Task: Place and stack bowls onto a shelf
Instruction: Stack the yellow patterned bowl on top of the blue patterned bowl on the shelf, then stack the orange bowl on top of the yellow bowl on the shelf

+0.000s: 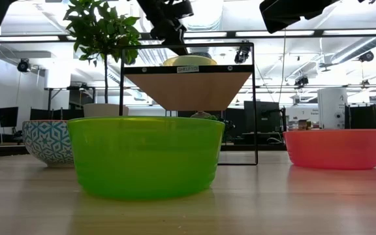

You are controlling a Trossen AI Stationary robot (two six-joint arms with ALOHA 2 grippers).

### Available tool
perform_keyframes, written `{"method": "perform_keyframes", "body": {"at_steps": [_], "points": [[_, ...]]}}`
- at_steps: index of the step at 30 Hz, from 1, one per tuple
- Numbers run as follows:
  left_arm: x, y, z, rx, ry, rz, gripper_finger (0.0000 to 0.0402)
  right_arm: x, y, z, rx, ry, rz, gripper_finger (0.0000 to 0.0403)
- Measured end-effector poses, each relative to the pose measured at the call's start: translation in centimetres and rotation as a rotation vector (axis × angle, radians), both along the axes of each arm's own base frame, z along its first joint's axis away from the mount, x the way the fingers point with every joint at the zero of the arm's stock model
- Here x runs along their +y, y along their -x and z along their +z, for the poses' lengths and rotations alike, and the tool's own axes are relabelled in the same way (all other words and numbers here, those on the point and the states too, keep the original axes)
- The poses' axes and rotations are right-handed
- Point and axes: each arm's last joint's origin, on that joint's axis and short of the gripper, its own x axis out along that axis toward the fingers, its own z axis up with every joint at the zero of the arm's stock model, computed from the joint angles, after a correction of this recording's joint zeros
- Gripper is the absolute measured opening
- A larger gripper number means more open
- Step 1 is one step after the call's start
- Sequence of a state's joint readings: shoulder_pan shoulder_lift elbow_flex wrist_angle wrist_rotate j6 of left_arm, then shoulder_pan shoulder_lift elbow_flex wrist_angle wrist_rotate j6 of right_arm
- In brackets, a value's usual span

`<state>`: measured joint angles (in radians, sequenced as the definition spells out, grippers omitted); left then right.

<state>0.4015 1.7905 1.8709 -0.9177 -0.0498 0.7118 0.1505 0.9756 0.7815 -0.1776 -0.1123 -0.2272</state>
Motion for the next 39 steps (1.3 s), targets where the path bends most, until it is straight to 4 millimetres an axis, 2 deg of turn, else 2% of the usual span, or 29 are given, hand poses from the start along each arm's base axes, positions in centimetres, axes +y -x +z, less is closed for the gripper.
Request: {"method": "perform_keyframes", "body": {"at_steps": [11,15,23,28,30,34,36,39], "points": [[0.3,-0.7,-0.8,0.011,0.003,-0.002,0.0034,0.0,0.0,0.0,0.0,0.0,0.0,0.0009],[0.3,-0.7,-0.9,0.013,0.0,-0.004,0.0065,0.0,0.0,0.0,0.0,0.0,0.0,0.0009],[0.2,-0.1,-0.3,0.03,-0.045,0.017,0.0155,0.0,0.0,0.0,0.0,0.0,0.0,0.0009],[-0.3,1.1,1.1,0.008,-0.049,0.014,0.0172,0.0,0.0,0.0,0.003,-0.013,-0.006,0.0009],[-0.7,1.8,2.0,-0.031,-0.018,0.027,0.0171,0.0,0.0,0.0,0.003,-0.015,-0.007,0.0009],[-1.9,3.0,3.4,-0.147,0.224,0.032,0.0164,0.0,0.0,0.0,0.004,-0.017,-0.008,0.0009],[-3.1,3.4,3.3,-0.162,0.325,0.039,0.0158,0.0,0.0,0.0,0.003,-0.025,-0.012,0.0009],[-5.7,3.9,2.5,-0.151,0.366,0.017,0.0149,0.0,0.0,0.0,0.007,-0.04,-0.019,0.0009]]}}
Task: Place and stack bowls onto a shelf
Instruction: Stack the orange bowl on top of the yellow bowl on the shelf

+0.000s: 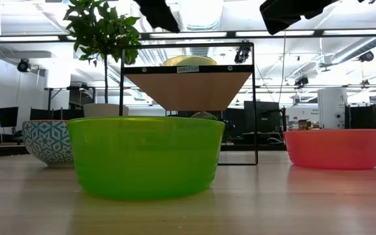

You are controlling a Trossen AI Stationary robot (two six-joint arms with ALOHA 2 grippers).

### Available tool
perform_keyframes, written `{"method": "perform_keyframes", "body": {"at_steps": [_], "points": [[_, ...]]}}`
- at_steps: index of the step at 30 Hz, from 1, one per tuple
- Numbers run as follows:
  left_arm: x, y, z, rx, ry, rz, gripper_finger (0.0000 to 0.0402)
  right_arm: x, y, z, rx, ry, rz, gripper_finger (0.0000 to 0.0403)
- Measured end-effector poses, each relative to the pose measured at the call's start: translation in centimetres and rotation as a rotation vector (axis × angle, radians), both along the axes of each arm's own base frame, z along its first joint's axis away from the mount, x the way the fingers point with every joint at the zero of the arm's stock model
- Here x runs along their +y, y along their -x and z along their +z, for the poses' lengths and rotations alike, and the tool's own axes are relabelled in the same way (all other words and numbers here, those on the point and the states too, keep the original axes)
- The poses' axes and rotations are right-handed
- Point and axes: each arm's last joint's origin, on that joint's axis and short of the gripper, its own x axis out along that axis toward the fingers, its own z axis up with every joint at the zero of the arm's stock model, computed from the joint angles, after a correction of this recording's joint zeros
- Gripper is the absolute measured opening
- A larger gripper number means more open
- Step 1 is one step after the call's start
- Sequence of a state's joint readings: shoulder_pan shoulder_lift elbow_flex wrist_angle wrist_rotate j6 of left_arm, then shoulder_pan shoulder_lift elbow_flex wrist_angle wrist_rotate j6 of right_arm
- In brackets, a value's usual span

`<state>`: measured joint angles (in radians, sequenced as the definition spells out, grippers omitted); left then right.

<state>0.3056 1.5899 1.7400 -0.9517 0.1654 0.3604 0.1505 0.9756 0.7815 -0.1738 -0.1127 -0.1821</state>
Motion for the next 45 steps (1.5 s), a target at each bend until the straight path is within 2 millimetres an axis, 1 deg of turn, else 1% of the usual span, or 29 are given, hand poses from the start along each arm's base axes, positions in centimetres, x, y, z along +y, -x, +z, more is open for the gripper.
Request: {"method": "perform_keyframes", "body": {"at_steps": [5,8,11,14,16,18,22,25,29,33,37,41,45], "points": [[-4.9,1.3,-2.2,-0.059,0.027,-0.045,0.0136,0.0,0.0,0.0,0.006,-0.026,-0.014,0.0009],[-7.9,2.4,-3.6,-0.168,0.021,-0.06,0.0131,0.0,-0.1,0.1,-0.001,-0.041,-0.03,0.0009],[-10.6,3.5,-5.3,-0.307,-0.035,-0.073,0.0128,-0.1,-0.2,0.4,-0.032,-0.039,-0.056,0.0009],[-12.5,4.9,-6.7,-0.41,-0.111,-0.095,0.0126,-0.1,-0.3,0.6,-0.057,-0.044,-0.061,0.0009],[-13.2,5.9,-7.4,-0.448,-0.156,-0.108,0.0126,-0.1,-0.4,0.8,-0.07,-0.063,-0.072,0.0009],[-13.5,6.8,-8.0,-0.464,-0.18,-0.117,0.0126,-0.1,-0.4,0.7,-0.064,-0.081,-0.1,0.0009],[-13.1,8.3,-8.4,-0.478,-0.186,-0.091,0.0125,-0.3,-0.5,0.5,-0.05,-0.102,-0.166,0.0009],[-12.9,9.0,-8.8,-0.482,-0.172,-0.079,0.0125,-0.3,-0.9,0.2,-0.034,-0.114,-0.222,0.0009],[-12.8,9.8,-9.8,-0.47,-0.149,-0.065,0.0125,-0.4,-1.4,-0.5,-0.008,-0.127,-0.278,0.0009],[-12.7,10.1,-11.2,-0.441,-0.128,-0.052,0.0125,-0.4,-1.7,-0.6,0.012,-0.169,-0.331,0.0009],[-12.7,10.3,-11.2,-0.449,-0.134,-0.056,0.0125,-0.4,-1.6,0.2,0.018,-0.235,-0.362,0.0009],[-12.7,10.3,-11.3,-0.44,-0.14,-0.06,0.0125,-0.6,-1.1,0.9,0.132,-0.305,-0.438,0.0009],[-12.7,10.4,-11.4,-0.424,-0.143,-0.062,0.0125,-0.6,-0.8,0.7,0.244,-0.324,-0.501,0.0009]]}}
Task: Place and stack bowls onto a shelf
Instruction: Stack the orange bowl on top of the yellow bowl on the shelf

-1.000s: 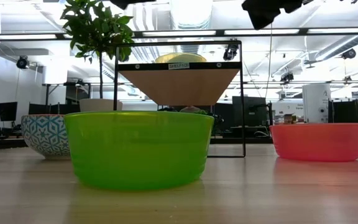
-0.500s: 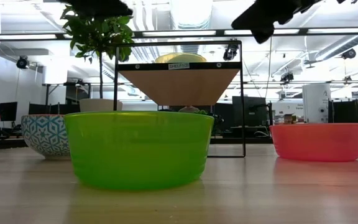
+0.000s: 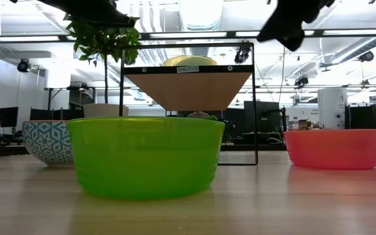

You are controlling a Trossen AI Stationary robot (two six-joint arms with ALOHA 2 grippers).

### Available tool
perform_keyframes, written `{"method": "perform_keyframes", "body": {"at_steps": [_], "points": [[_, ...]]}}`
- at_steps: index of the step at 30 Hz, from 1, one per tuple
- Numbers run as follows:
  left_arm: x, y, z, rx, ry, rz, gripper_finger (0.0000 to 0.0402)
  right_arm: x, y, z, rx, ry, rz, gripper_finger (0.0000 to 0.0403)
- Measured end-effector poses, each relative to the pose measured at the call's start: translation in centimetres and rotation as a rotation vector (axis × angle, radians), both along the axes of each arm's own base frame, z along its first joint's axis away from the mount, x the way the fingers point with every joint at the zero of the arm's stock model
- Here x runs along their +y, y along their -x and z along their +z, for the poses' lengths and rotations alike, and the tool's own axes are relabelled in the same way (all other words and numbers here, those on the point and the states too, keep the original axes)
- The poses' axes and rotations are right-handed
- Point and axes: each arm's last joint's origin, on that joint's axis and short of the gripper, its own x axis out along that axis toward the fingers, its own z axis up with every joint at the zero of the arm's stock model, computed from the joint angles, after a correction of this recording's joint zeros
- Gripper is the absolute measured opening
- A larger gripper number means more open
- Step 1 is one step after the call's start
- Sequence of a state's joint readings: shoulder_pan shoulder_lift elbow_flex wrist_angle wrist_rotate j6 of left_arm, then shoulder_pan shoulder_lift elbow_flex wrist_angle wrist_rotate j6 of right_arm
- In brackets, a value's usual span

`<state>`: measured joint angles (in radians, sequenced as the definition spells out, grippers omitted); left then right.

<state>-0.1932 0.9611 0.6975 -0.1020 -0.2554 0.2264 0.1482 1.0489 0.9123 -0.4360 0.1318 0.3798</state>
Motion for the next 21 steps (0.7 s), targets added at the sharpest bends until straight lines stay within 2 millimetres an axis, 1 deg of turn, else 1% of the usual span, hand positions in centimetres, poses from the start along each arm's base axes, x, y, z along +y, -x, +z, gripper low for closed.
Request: {"method": "perform_keyframes", "body": {"at_steps": [6,10,13,16,19,21], "points": [[0.0,0.0,0.0,0.002,-0.001,0.001,0.0125,-0.1,0.6,-0.9,0.1,-0.051,-0.053,0.001],[0.0,0.0,0.0,0.003,-0.001,0.001,0.0125,-0.1,0.8,-1.1,0.125,-0.069,-0.072,0.0021],[0.0,0.0,0.0,0.003,-0.008,-0.002,0.0126,-0.1,0.9,-1.2,0.138,-0.087,-0.089,0.0041],[0.0,0.0,0.1,-0.003,-0.019,-0.006,0.0126,-0.1,1.0,-1.4,0.163,-0.115,-0.119,0.0069],[0.0,0.0,0.1,-0.005,-0.025,0.005,0.0126,-0.1,1.1,-2.1,0.233,-0.136,-0.157,0.0102],[0.1,0.0,0.2,-0.009,-0.027,0.023,0.0126,0.1,1.0,-3.1,0.283,-0.15,-0.171,0.0122]]}}
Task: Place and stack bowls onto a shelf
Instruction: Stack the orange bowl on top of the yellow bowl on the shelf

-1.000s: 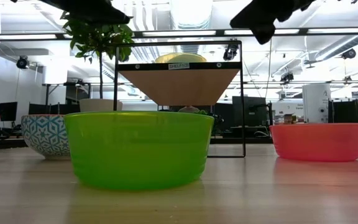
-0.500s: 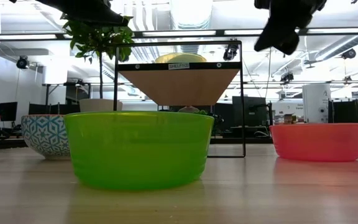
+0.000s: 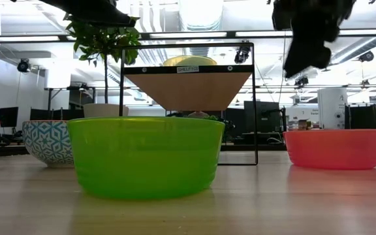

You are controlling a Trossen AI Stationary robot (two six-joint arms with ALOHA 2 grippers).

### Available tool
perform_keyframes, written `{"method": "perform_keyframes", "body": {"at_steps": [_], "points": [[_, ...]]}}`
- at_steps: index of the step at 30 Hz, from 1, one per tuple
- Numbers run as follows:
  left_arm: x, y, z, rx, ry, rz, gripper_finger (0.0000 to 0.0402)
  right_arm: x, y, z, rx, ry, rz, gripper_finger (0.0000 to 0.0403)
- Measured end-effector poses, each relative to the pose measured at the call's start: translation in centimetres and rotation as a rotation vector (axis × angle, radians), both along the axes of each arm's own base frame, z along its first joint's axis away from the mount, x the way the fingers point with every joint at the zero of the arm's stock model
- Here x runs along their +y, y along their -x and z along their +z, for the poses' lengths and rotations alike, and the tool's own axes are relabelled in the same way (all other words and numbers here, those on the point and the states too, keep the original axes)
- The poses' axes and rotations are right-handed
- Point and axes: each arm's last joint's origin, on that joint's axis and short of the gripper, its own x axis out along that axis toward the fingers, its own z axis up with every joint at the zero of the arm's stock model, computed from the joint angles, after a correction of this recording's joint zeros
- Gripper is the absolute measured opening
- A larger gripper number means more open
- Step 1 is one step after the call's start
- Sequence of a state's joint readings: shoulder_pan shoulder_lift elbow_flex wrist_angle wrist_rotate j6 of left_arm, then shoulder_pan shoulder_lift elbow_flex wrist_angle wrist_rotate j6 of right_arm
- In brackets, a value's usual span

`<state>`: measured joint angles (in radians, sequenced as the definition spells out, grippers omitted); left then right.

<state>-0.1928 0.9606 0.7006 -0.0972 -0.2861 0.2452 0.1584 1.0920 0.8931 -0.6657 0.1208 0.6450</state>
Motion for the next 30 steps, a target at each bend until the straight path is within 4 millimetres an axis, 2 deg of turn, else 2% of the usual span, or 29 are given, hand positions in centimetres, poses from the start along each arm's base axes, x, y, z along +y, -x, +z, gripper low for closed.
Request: {"method": "perform_keyframes", "body": {"at_steps": [6,11,14,23,30], "points": [[0.0,0.0,0.0,-0.002,0.003,0.017,0.0126,0.5,-0.2,-3.7,0.158,-0.062,0.05,0.0167],[0.1,0.0,0.0,-0.002,0.002,0.022,0.0126,0.3,-0.1,-6.2,0.256,0.008,0.006,0.0171],[0.1,0.0,0.0,-0.002,0.002,0.023,0.0126,-0.2,-0.2,-6.9,0.289,0.087,-0.042,0.0165],[0.1,0.0,0.0,-0.002,0.001,0.022,0.0126,-0.3,-0.8,-7.9,0.318,0.096,0.005,0.0144],[0.1,0.0,0.0,-0.002,0.0,0.022,0.0126,-0.2,-1.2,-9.5,0.331,0.107,0.032,0.0133]]}}
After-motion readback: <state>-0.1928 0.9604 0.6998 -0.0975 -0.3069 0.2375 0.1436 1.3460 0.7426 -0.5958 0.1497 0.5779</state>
